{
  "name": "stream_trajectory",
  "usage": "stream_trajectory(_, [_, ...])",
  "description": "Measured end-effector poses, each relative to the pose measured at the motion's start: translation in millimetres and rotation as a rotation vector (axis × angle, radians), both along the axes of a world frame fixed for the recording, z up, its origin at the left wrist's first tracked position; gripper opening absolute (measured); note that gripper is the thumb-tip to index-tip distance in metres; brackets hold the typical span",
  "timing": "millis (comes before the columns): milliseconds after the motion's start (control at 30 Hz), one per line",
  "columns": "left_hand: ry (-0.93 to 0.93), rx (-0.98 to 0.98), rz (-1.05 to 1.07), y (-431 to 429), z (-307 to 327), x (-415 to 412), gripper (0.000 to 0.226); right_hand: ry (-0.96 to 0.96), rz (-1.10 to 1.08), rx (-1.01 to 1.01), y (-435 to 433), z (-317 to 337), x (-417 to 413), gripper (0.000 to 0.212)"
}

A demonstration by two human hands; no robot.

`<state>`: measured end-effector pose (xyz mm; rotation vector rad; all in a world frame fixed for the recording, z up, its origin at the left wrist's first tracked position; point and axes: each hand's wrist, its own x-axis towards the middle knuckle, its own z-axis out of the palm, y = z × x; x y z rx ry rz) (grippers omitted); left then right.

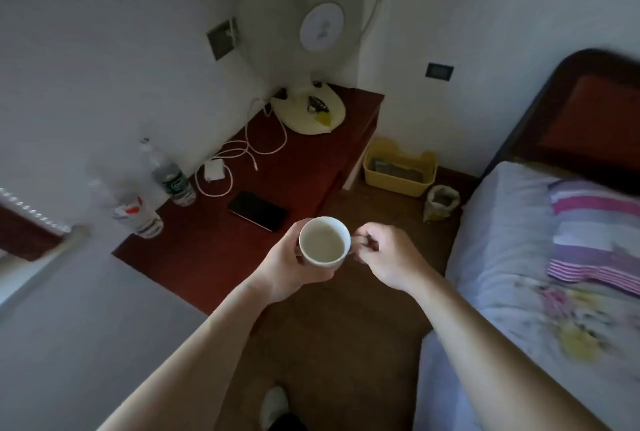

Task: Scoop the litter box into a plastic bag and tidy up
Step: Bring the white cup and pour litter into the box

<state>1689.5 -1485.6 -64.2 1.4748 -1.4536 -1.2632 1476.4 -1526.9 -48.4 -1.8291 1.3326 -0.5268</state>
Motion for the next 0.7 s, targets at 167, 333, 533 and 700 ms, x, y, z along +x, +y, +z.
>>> stream_trajectory(167, [-0.005, -0.011, -0.089, -37, 7, -62, 0.083, 0.01, -0.082, -0.019, -19, 5, -66, 0.016])
stream_trajectory(333, [-0.012, -0.034, -0.191, -105, 6, -109, 0.082, -0.016, -0.178, -0.034, -64, 2, -114, 0.018])
stream_trajectory(533, [-0.021, -0.023, -0.352, -204, 11, -168, 0.081, -0.039, -0.339, -0.051, -128, -1, -170, 0.016])
stream_trajectory(700, [-0.007, 0.017, -0.436, -266, 17, -221, 0.084, -0.057, -0.405, -0.052, -172, 3, -219, 0.01])
